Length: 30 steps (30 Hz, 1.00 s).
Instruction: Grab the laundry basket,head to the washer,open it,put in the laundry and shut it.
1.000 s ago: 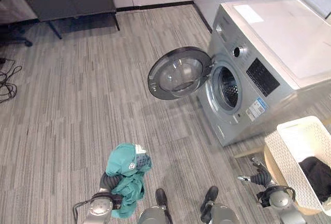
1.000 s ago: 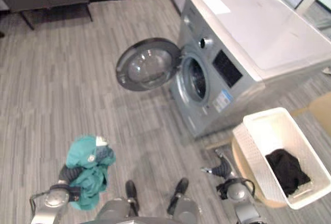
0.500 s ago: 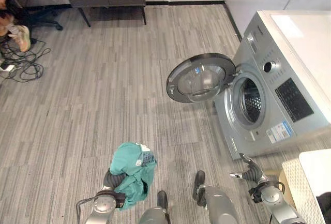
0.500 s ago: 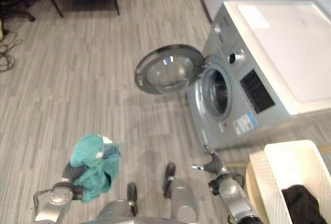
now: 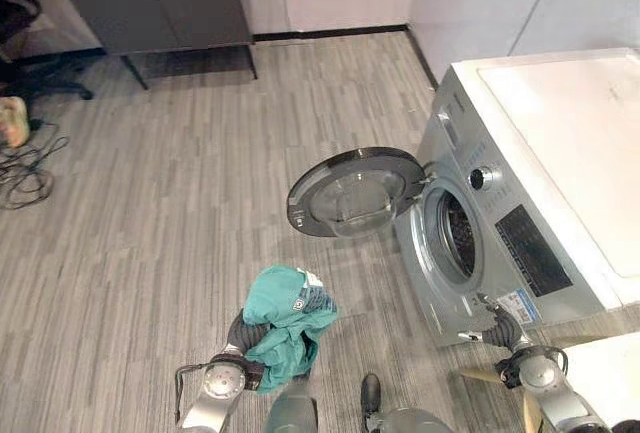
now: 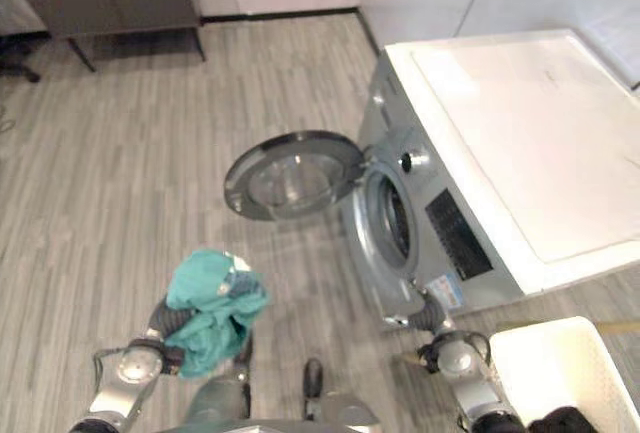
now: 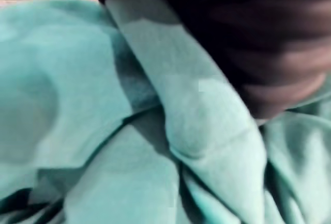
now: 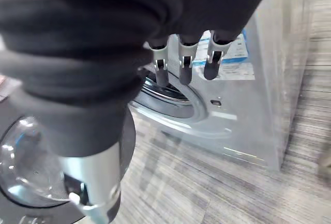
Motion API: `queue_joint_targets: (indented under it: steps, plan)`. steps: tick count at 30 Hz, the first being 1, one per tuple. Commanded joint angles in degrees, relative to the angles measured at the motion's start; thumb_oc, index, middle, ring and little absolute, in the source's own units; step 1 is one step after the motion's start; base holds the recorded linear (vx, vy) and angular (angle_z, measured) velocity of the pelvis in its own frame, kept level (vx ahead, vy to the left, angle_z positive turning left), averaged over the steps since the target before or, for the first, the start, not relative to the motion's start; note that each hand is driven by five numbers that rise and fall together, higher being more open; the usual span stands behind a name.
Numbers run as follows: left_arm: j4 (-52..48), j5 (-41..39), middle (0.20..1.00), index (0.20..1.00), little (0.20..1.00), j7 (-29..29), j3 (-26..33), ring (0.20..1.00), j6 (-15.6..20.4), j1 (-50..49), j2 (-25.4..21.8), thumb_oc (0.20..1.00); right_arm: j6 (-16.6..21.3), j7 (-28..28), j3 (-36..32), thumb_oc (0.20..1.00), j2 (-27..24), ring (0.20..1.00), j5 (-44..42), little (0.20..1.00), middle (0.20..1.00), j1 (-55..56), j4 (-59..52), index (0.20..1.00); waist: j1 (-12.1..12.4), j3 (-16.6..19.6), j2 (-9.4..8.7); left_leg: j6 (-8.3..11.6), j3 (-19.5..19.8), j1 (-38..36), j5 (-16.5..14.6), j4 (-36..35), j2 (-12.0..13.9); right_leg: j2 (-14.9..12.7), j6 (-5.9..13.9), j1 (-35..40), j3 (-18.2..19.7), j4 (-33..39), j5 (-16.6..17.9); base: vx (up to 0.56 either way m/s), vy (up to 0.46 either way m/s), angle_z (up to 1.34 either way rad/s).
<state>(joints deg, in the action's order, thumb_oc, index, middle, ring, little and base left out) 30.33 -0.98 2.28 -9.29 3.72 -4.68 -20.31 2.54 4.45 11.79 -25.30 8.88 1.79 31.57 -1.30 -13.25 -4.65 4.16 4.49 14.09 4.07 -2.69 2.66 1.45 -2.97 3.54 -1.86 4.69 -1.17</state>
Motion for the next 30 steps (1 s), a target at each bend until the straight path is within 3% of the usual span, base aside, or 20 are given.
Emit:
queue_joint_targets:
  steps: [1, 7, 8, 10, 11, 14, 15, 16, 18, 20, 21, 25, 26, 28, 30]
  plan:
    - [-4.45, 1.6, 0.2, 0.2, 0.2, 0.42, 0.23, 0.2, 2.05, -0.81, -2.35, 0.2, 1.91, 1.19, -2.04, 1.0, -0.96, 1.0, 0.1, 1.0, 1.0, 2.18, -3.79, 1.0, 1.34, 0.31, 0.56, -0.75, -3.05, -2.31, -0.03, 4.45, -0.33, -2.76, 7.73, -2.01, -0.67, -5.38, -3.5, 0.35, 0.322, -0.61]
    - [-4.96, 2.44, 0.2, 0.2, 0.2, -0.26, -0.53, 0.2, 1.7, -0.36, -3.9, 0.2, 1.3, 0.87, -3.14, 1.0, 0.73, 1.0, 0.03, 1.0, 1.0, 3.06, -4.01, 1.0, 0.85, 1.14, 0.0, -3.02, -6.64, -3.53, -2.81, 8.01, -1.53, -5.51, 8.92, -2.24, 2.36, -11.02, -5.05, 0.23, 0.262, -0.71]
    - [-5.96, 2.6, 0.2, 0.2, 0.2, 0.2, -0.2, 0.2, 1.75, 0.49, -5.11, 0.2, 1.14, 0.89, -2.25, 1.0, 1.31, 1.0, 0.22, 1.0, 1.0, 1.72, -3.61, 1.0, 0.8, 0.45, -0.13, -4.13, -9.41, -4.45, -4.7, 9.18, -1.54, -6.0, 9.74, -4.36, 2.67, -15.45, -4.91, 0.09, 0.216, -0.71]
    - [-6.44, 2.6, 0.2, 0.2, 0.2, 0.45, 0.07, 0.2, 1.76, 0.84, -5.58, 0.2, 1.06, 0.84, -1.91, 1.0, 1.7, 1.0, 0.22, 1.0, 1.0, 1.03, -3.73, 1.0, 1.04, 0.29, -0.01, -4.46, -10.6, -4.57, -5.11, 9.38, -1.21, -6.03, 9.9, -6.39, 2.5, -18.0, -4.34, 0.06, 0.194, -1.02]
    - [-6.61, 2.71, 0.2, 0.2, 0.2, 1.23, 0.27, 0.2, 2.2, 1.91, -6.27, 0.2, 1.18, 0.66, -0.74, 1.0, 2.1, 1.0, 0.21, 1.0, 1.0, -0.49, -3.97, 1.0, 1.32, -0.35, -0.12, -4.76, -13.51, -5.73, -6.43, 9.53, -0.75, -6.81, 10.66, -9.85, -0.12, -20.81, -3.2, 0.05, 0.167, -1.12]
    - [-6.21, 2.6, 0.2, 0.2, 0.2, 1.86, -0.09, 0.2, 2.31, 2.99, -6.37, 0.2, 1.06, 0.7, 0.1, 1.0, 1.91, 1.0, 0.75, 1.0, 1.0, -1.29, -4.5, 1.0, 1.11, -0.61, -0.52, -5.01, -17.23, -8.38, -7.75, 8.4, -0.71, -6.28, 10.54, -12.35, -5.44, -19.81, -2.34, 0.08, 0.14, -0.98]
    - [-6.2, 2.6, 0.2, 0.2, 0.2, 1.86, -0.09, 0.2, 2.32, 3.03, -6.37, 0.2, 1.05, 0.7, 0.09, 1.0, 1.92, 1.0, 0.75, 1.0, 1.0, -1.32, -4.5, 1.0, 1.15, -0.52, -0.5, -5.0, -17.28, -8.26, -7.55, 8.28, -0.66, -6.21, 10.49, -12.45, -5.42, -19.6, -2.09, 0.12, 0.074, -1.07]
    - [-6.14, 2.71, 0.2, 0.2, 0.2, 1.81, -0.15, 0.2, 2.06, 3.18, -6.28, 0.2, 0.94, 0.77, 0.2, 1.0, 1.99, 1.0, 0.93, 1.0, 1.0, -1.28, -4.3, 1.0, 1.04, -0.29, -0.58, -4.99, -19.48, -10.2, -8.23, 7.0, -0.81, -6.53, 9.92, -13.07, -11.46, -17.29, -1.55, 0.14, 0.024, -0.83]
    - [-6.18, 3.08, 0.2, 0.2, 0.2, 1.79, -0.55, 0.2, 1.79, 3.54, -6.39, 0.2, 0.81, 1.36, 0.33, 1.0, 2.0, 1.0, 1.32, 1.0, 1.0, -1.34, -3.49, 1.0, 0.98, 0.24, -0.38, -4.5, -21.1, -12.71, -9.51, 5.45, -0.52, -7.06, 9.55, -14.46, -17.29, -15.61, -1.38, 0.23, 0.005, -0.73]
    - [-6.47, 3.57, 0.2, 0.2, 0.2, 1.6, -0.7, 0.2, 1.89, 3.46, -6.26, 0.2, 0.68, 1.25, -0.02, 1.0, 2.07, 1.0, 1.26, 1.0, 1.0, -0.87, -3.37, 1.0, 0.55, 0.22, 0.02, -4.26, -21.04, -13.89, -10.5, 5.49, -0.16, -7.31, 9.97, -14.12, -18.58, -15.03, -2.03, 0.21, -0.073, -0.58]
    - [-7.05, 5.09, 0.2, 0.2, 0.2, 1.12, -1.72, 0.2, 2.05, 3.25, -6.19, 0.2, 0.86, 1.16, -0.58, 1.0, 2.07, 1.0, 1.1, 1.0, 1.0, 0.91, -3.41, 1.0, -0.47, 0.59, -0.28, -4.18, -21.57, -14.44, -12.15, 7.42, -0.63, -5.92, 9.35, -12.13, -15.9, -11.83, -1.89, 0.27, -0.123, -0.2]
    - [-8.4, 5.05, 0.2, 0.2, 0.2, 0.74, -2.58, 0.2, 2.47, 3.67, -5.06, 0.2, 1.4, 1.38, -1.49, 1.0, 0.87, 1.0, 0.17, 1.0, 1.0, 2.32, -3.55, 1.0, -1.27, 0.52, -0.34, -2.63, -23.0, -11.9, -13.14, 20.23, 2.29, -5.38, 7.67, -8.54, -15.23, -9.02, -1.79, 0.17, -0.113, 0.11]
    - [-8.35, 5.05, 0.2, 0.2, 0.2, 0.76, -2.62, 0.2, 2.49, 3.72, -5.02, 0.2, 1.38, 1.36, -1.53, 1.0, 0.82, 1.0, 0.15, 1.0, 1.0, 2.34, -3.59, 1.0, -1.24, 0.49, -0.22, -2.52, -22.96, -11.67, -13.34, 20.72, 2.51, -5.23, 7.59, -8.52, -15.24, -8.95, -1.77, 0.06, -0.042, -0.02]
    - [-7.33, 4.38, 0.2, 0.2, 0.2, 1.98, -3.52, 0.2, 2.41, 5.42, -3.54, 0.2, 1.3, 1.62, -0.8, 1.0, -0.1, 1.0, -0.44, 1.0, 1.0, 1.48, -2.84, 1.0, -0.73, -0.49, -0.43, -2.52, -19.13, -6.64, -10.28, 24.92, 2.34, -4.75, 5.88, -7.66, -13.48, -7.5, -1.61, 0.02, 0.002, -0.46]
    - [-6.57, 4.46, 0.2, 0.2, 0.2, 2.36, -3.73, 0.2, 2.3, 5.65, -2.87, 0.2, 1.24, 1.63, -0.77, 1.0, -0.24, 1.0, -0.64, 1.0, 1.0, 1.27, -2.43, 1.0, -0.63, -0.35, -0.45, -2.75, -16.87, -5.45, -11.42, 21.7, 1.87, -4.8, 6.5, -6.81, -11.6, -6.4, -1.68, 0.1, 0.097, -0.44]
